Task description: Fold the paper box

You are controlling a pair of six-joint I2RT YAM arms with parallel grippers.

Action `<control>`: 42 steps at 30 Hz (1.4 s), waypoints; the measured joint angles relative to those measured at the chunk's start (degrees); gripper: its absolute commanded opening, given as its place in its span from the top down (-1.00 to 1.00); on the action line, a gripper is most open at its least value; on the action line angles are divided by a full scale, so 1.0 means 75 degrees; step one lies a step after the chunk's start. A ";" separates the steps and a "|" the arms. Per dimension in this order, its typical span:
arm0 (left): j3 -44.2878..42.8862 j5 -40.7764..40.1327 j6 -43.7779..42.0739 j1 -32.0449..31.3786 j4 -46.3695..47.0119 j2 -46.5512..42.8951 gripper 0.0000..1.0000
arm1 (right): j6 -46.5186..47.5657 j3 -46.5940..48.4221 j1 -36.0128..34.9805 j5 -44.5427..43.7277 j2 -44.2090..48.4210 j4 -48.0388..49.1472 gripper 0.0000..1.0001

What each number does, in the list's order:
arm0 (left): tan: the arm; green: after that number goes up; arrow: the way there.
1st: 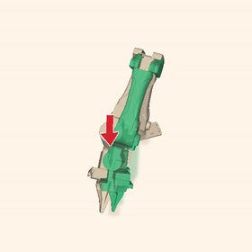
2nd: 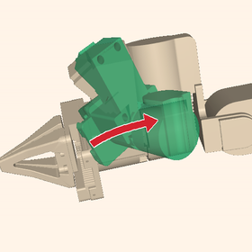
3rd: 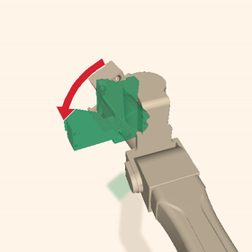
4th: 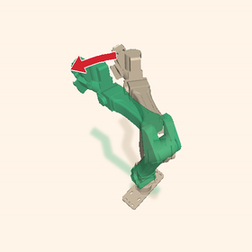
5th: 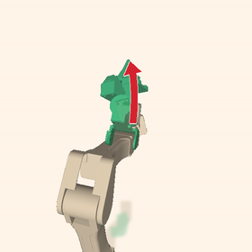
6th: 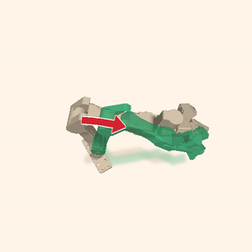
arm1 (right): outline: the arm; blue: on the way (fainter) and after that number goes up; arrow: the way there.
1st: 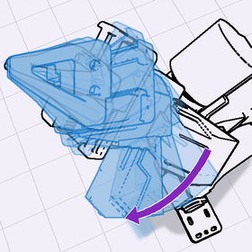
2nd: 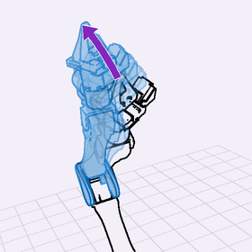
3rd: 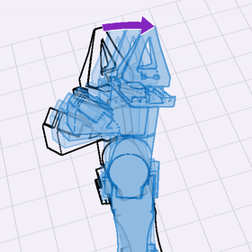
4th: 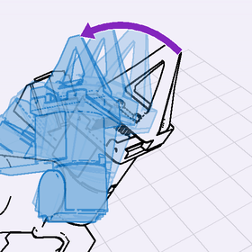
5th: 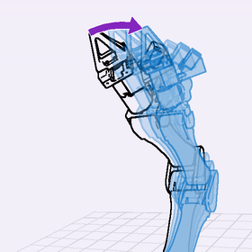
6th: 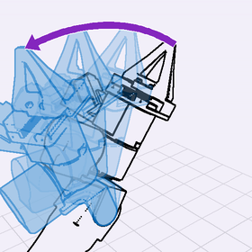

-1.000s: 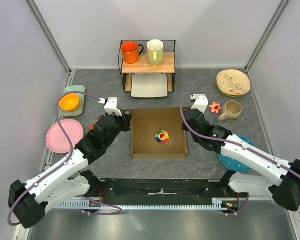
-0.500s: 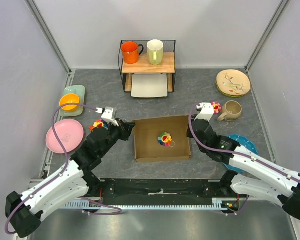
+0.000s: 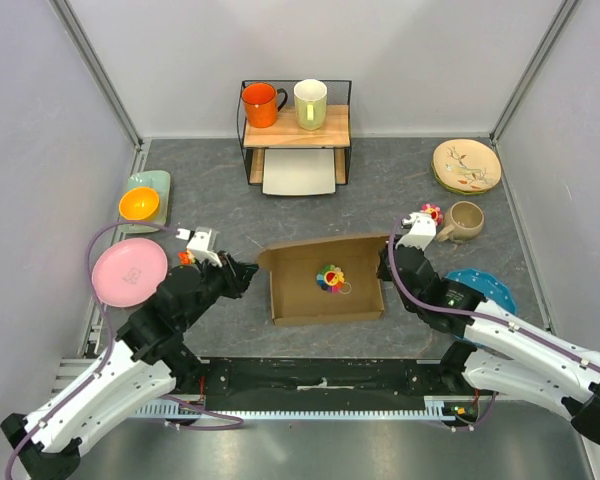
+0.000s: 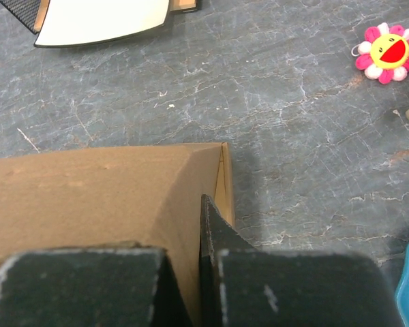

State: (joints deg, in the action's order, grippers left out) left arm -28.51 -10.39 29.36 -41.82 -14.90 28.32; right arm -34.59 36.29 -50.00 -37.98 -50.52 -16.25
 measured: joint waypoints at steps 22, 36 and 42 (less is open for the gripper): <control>-0.1306 -0.2503 0.0778 0.0085 -0.0329 0.1326 0.03 | -0.0484 -0.0230 -0.0201 -0.0329 -0.0050 -0.0189 0.92; -0.2390 -0.0204 0.0125 0.0160 0.2500 0.3981 0.05 | -0.0627 -0.0274 -0.0973 -0.0157 -0.0108 -0.0810 0.54; -0.2349 0.1530 -0.0020 0.0157 0.2926 0.4622 0.07 | -0.1029 -0.0440 -0.1239 0.0344 -0.0242 -0.1699 -0.25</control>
State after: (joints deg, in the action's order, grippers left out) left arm -46.13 1.08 29.21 -40.64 7.05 62.98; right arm -42.30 32.99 -59.29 -35.40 -52.34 -28.99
